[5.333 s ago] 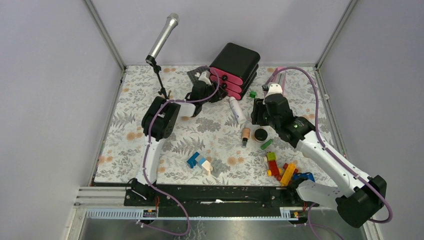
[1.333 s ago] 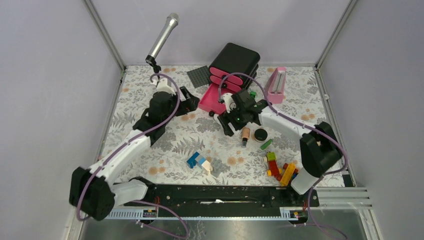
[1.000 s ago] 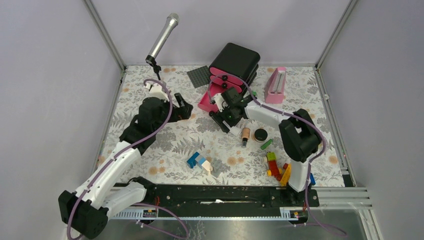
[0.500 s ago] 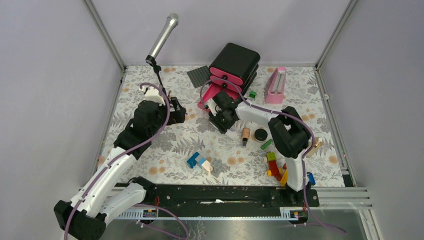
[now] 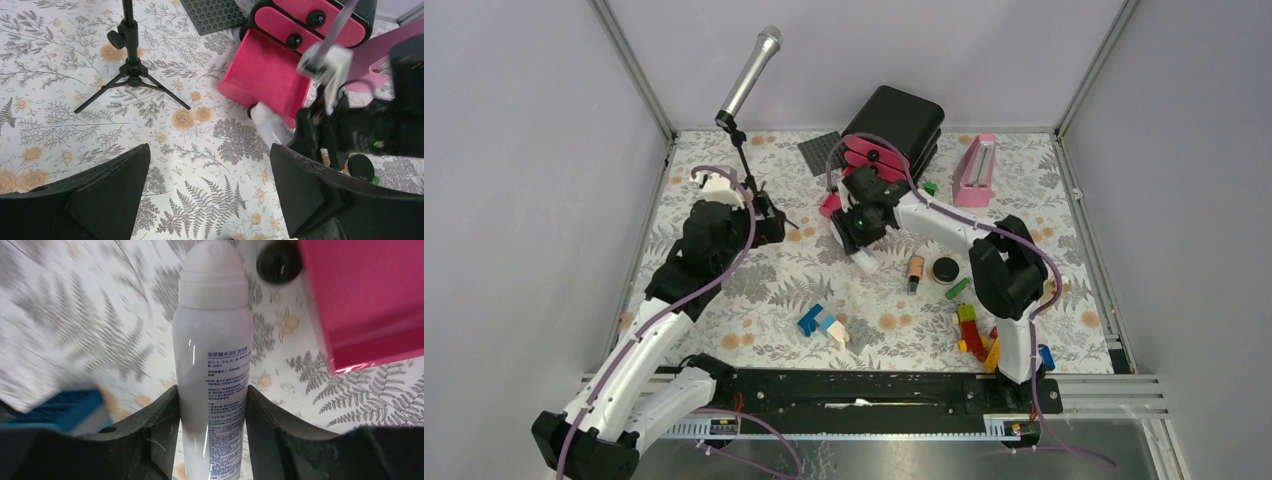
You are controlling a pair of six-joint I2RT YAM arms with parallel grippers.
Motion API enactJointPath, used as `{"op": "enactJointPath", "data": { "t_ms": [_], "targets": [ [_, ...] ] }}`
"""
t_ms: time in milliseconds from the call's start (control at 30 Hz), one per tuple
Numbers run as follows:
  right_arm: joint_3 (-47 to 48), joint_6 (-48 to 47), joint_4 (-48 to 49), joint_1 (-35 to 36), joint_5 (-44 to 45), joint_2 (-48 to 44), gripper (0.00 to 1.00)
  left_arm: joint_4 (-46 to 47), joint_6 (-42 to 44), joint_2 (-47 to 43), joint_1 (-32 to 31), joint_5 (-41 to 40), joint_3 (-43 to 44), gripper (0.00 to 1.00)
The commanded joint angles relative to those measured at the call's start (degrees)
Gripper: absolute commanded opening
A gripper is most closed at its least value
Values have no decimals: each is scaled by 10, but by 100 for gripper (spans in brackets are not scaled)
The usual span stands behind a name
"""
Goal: Organize the makeup
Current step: Pick up the makeup from the center of the board, then place the makeup in the drawer.
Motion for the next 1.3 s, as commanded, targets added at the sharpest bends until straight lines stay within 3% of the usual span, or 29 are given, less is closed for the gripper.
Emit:
{"op": "enactJointPath", "data": {
  "t_ms": [0,133,367,633,1033,1267],
  "targets": [
    [126,155,6,-1,-15,-14,0,6,-3,-22,6,-27,6,98],
    [172,277,34,-20,-4,6,0,5,-8,-34,9,-42,3,98],
    [162,429,118,-46,30,27,0,2,-14,-39,19,-37,0,98],
    [70,584,216,-69,56,22,2,0,-19,-43,22,-37,-2,98],
    [66,647,240,-77,112,50,6,2,-22,-39,30,-25,-3,98],
    [80,645,235,-78,120,74,14,3,-22,-38,32,-20,-4,99]
  ]
}}
